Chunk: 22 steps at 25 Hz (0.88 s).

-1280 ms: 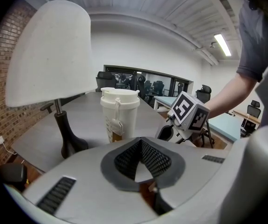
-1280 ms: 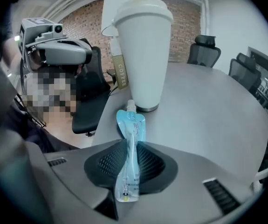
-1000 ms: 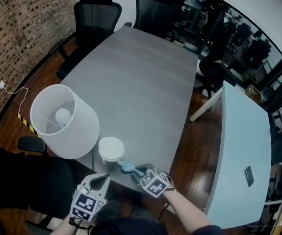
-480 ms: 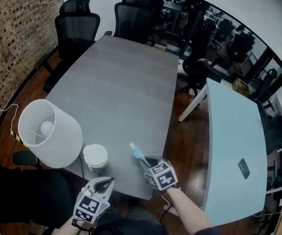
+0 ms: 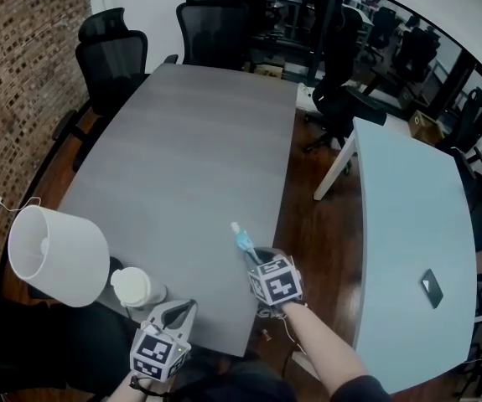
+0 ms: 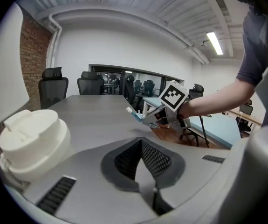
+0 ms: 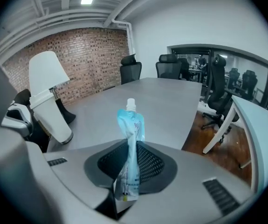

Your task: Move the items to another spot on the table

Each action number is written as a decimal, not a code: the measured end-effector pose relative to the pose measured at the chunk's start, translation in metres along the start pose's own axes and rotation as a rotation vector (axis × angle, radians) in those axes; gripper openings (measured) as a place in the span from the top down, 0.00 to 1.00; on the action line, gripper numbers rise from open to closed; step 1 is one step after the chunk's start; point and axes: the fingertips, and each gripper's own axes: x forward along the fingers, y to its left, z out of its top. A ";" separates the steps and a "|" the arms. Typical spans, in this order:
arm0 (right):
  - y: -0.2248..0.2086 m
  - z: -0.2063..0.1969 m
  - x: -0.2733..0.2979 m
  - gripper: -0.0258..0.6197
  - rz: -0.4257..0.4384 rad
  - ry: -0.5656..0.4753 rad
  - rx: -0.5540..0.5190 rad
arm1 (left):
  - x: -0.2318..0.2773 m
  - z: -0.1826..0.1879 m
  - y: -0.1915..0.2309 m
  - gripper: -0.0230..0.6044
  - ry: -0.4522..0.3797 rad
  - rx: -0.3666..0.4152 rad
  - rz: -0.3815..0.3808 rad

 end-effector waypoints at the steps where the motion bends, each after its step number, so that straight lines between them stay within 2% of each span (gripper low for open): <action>1: -0.011 0.001 0.004 0.86 -0.005 0.005 0.009 | 0.007 0.004 -0.003 0.96 0.012 -0.005 0.007; 5: -0.046 0.007 0.022 0.86 -0.049 0.031 0.076 | 0.027 0.015 -0.009 0.96 0.051 -0.030 0.011; 8: -0.061 0.016 0.038 0.86 -0.100 0.038 0.090 | 0.038 0.021 -0.005 0.96 0.057 -0.065 -0.011; 11: -0.074 0.029 0.047 0.85 -0.147 0.032 0.102 | 0.055 0.023 0.000 0.96 0.048 -0.059 -0.050; 14: -0.080 0.038 0.050 0.84 -0.188 0.026 0.131 | 0.072 0.018 0.006 0.96 0.041 -0.054 -0.102; 17: -0.080 0.045 0.055 0.84 -0.200 0.014 0.154 | 0.091 0.030 0.015 0.96 0.029 -0.055 -0.139; 22: -0.091 0.038 0.059 0.84 -0.224 0.019 0.198 | 0.135 0.050 0.027 0.96 0.008 -0.085 -0.135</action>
